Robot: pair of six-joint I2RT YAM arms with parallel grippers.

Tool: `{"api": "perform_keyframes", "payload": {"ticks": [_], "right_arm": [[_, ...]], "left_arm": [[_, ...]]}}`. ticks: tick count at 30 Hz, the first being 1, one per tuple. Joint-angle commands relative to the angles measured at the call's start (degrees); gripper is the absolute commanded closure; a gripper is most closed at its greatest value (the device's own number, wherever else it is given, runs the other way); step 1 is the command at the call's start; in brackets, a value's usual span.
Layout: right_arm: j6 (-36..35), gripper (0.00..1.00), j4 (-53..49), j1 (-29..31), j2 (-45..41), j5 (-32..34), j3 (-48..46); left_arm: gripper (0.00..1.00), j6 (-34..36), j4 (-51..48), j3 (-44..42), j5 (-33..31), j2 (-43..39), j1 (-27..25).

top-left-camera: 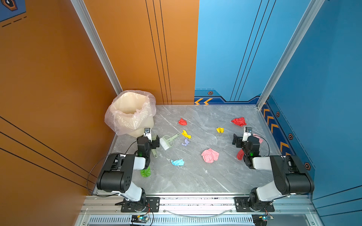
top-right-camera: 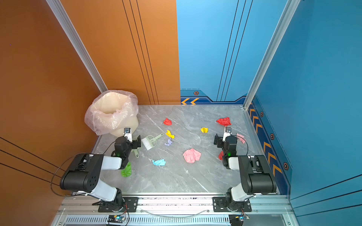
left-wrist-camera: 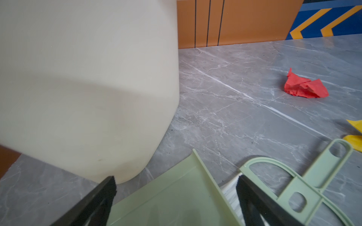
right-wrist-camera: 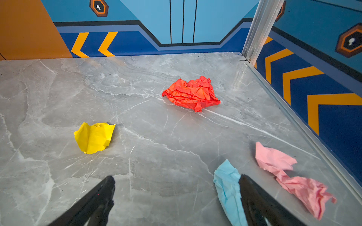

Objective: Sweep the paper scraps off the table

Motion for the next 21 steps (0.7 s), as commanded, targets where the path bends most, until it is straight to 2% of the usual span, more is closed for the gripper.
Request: {"api": "perform_keyframes", "payload": {"ticks": [1, 11, 21], "right_arm": [[0.41, 0.00, -1.48, 0.43, 0.20, 1.31, 1.28], [-0.83, 0.00, -21.59, 1.74, -8.96, 0.56, 8.48], [-1.48, 0.00, -47.36, 5.19, -14.96, -5.34, 21.55]], "left_arm": [[0.03, 1.67, 0.96, -1.65, 3.26, -3.74, -0.55], [0.02, 4.18, -18.54, 2.87, 6.13, -15.57, -4.19], [0.02, 7.22, -33.23, 9.07, 7.08, -17.43, -9.32]]}}
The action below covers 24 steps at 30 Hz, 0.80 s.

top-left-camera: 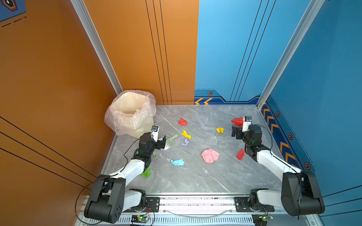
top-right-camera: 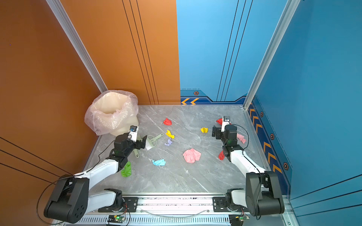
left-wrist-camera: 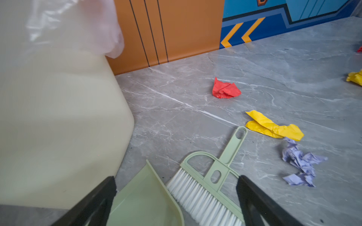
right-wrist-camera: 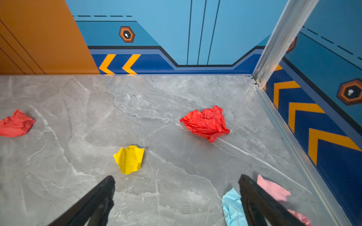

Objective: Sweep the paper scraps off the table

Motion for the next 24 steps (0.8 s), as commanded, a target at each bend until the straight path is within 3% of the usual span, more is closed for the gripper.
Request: {"api": "perform_keyframes", "payload": {"ticks": [1, 9, 24], "right_arm": [[-1.05, 0.00, -14.31, 1.66, -1.37, -3.17, 4.54], [-2.58, 0.00, -22.99, 6.59, -1.10, -3.83, 8.96], [-3.56, 0.00, -25.20, 10.44, -2.60, -3.16, 8.57]], "left_arm": [[0.02, 2.91, -9.33, 4.51, 0.91, -0.09, -2.06], [0.02, 8.31, -26.33, 16.33, 1.98, 8.60, -5.12], [0.02, 15.40, -46.14, 34.97, -1.51, 24.55, -8.81]]}}
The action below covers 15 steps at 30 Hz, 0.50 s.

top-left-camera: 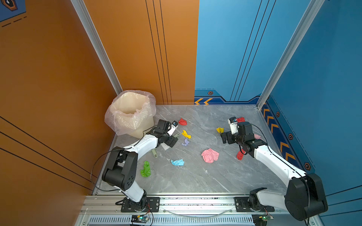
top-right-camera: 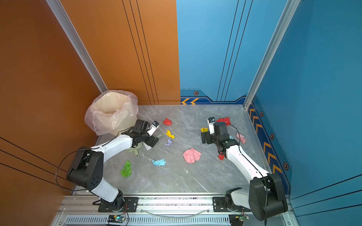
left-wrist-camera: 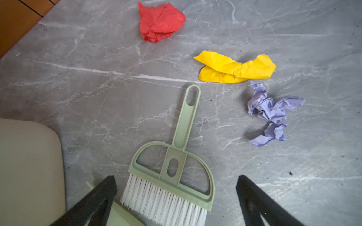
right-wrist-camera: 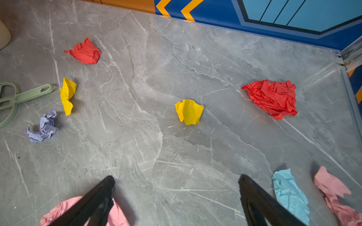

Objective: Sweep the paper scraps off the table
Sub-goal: 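Lower the left gripper onto the green brush handle base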

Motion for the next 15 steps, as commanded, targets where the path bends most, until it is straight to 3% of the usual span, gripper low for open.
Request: {"api": "perform_keyframes", "payload": {"ticks": [1, 15], "right_arm": [[-1.37, 0.00, -1.75, 0.63, -2.18, 1.47, 0.90], [-1.43, 0.00, -1.91, 1.24, -2.05, 1.93, 0.63]], "left_arm": [[0.02, 2.71, -6.16, 3.03, -1.68, 1.69, -0.40], [0.01, 7.76, -15.52, 9.38, -1.82, 6.46, 1.70]]}}
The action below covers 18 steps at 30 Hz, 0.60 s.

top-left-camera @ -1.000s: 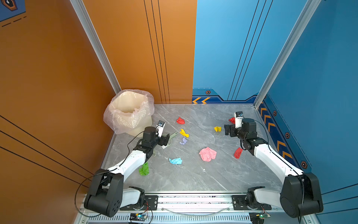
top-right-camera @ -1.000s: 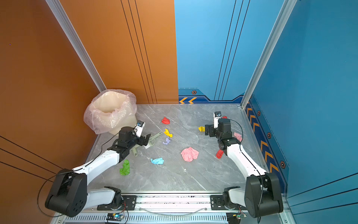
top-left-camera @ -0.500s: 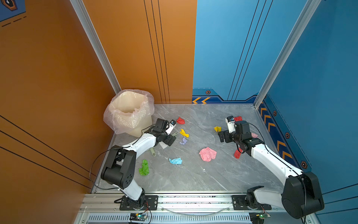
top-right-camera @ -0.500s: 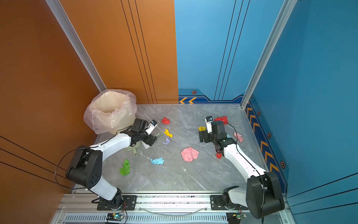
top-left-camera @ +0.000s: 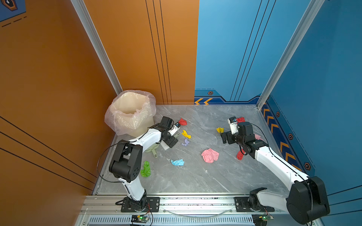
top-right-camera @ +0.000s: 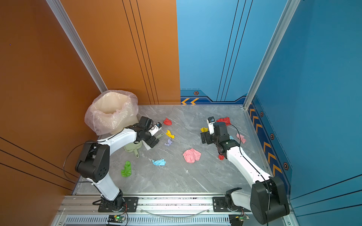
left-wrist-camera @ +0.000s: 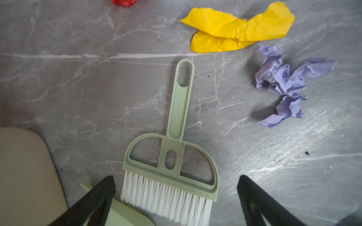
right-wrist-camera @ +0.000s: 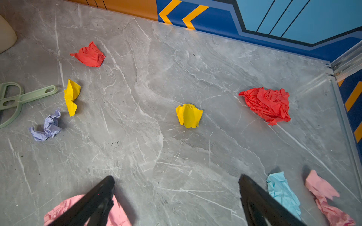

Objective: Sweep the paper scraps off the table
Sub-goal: 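Lower the left gripper onto the green brush handle base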

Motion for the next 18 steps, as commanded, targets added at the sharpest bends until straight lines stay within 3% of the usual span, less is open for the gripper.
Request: {"api": "perform_keyframes", "payload": {"ticks": [1, 7, 18], "right_arm": [[-0.66, 0.00, -1.89, 0.56, -0.19, 0.67, 0.78], [-0.57, 0.00, -2.68, 1.07, 0.61, 0.53, 1.86], [-0.65, 0.00, -2.60, 1.77, 1.89, 0.90, 2.04]], "left_arm": [[0.01, 2.59, -4.63, 2.20, -0.02, 0.76, 1.36], [0.02, 4.65, -6.09, 3.66, 2.55, 1.50, 4.00], [0.02, 6.06, -10.06, 7.89, 0.22, 5.69, 2.69]]}}
